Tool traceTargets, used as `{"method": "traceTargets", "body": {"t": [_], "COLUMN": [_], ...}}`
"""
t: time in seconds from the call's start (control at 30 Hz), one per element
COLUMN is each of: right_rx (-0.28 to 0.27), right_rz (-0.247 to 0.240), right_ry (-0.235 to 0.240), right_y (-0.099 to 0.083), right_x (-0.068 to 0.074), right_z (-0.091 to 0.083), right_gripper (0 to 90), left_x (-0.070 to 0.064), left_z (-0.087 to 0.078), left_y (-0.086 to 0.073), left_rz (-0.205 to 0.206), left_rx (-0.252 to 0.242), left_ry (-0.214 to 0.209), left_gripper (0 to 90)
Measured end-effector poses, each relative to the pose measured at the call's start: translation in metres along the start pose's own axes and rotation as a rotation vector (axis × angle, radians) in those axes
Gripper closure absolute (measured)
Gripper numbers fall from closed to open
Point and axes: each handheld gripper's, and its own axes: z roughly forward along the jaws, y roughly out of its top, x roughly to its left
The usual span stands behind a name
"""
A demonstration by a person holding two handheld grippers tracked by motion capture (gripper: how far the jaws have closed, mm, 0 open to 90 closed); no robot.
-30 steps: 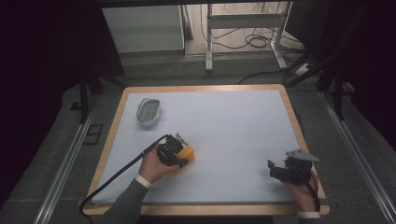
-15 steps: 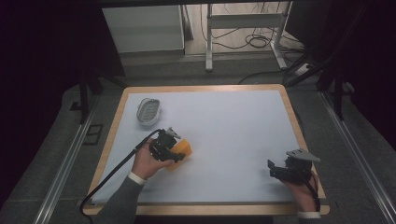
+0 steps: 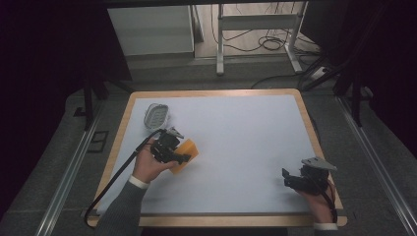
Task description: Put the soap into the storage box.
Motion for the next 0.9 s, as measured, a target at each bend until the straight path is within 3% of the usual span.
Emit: {"method": "traceTargets", "body": {"t": [0.9], "right_rx": [0.0], "right_rz": [0.008], "right_ry": [-0.006], "right_y": [0.0], "right_x": [-0.002], "right_z": [0.0], "right_gripper": [6.6], "left_x": [0.035], "left_z": [-0.019], "left_y": [0.011], "left_rz": [-0.051], "left_rx": [-0.013], "left_ry": [0.046], "left_gripper": [61.2]}}
